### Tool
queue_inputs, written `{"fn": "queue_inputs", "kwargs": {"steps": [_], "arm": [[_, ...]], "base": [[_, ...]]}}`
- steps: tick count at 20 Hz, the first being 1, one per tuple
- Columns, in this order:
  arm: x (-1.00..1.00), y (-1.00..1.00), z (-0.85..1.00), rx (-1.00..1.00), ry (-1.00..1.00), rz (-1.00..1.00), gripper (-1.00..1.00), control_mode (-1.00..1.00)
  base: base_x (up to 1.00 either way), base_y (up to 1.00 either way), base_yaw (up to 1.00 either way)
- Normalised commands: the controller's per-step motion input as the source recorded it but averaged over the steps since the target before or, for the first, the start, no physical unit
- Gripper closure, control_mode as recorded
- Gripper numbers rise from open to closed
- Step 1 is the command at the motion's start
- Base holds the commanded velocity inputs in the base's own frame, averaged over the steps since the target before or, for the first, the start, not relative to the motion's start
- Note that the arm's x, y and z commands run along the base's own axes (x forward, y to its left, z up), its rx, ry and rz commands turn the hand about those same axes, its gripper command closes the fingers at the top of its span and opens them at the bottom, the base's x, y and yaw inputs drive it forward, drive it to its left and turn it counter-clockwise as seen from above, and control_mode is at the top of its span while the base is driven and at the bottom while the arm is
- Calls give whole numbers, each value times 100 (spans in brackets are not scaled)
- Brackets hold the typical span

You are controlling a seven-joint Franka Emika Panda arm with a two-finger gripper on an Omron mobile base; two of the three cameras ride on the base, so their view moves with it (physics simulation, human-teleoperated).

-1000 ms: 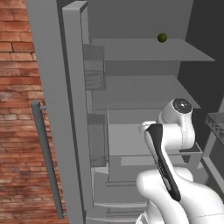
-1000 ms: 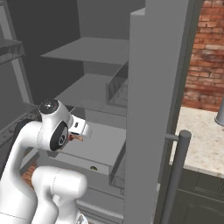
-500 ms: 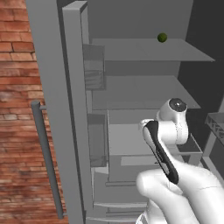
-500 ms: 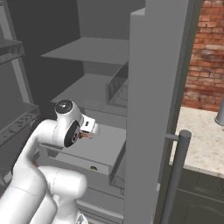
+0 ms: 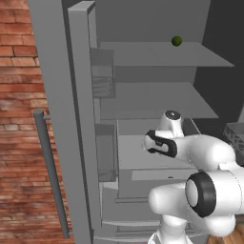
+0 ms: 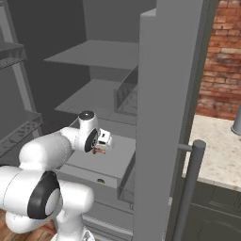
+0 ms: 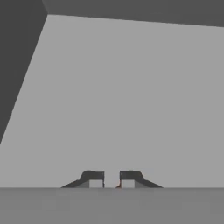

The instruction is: Place the mushrooms inside the fridge drawer. Close the drawer after placing the vegetables.

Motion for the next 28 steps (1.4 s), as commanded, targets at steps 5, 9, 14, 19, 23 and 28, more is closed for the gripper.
{"fn": "queue_inputs", "kwargs": {"steps": [5,9,14,19,23,28], "arm": [[0,0,-61,0,0,5,100,-100],[-1,0,-62,0,0,4,100,-100],[0,0,-48,0,1,1,100,-100],[4,0,-45,-1,8,0,100,-100],[1,1,-15,-2,6,0,-100,-100],[0,0,19,-1,0,0,-100,-100]], "base": [[0,0,0],[0,0,0],[0,0,0],[0,0,0],[0,0,0],[0,0,0]]}}
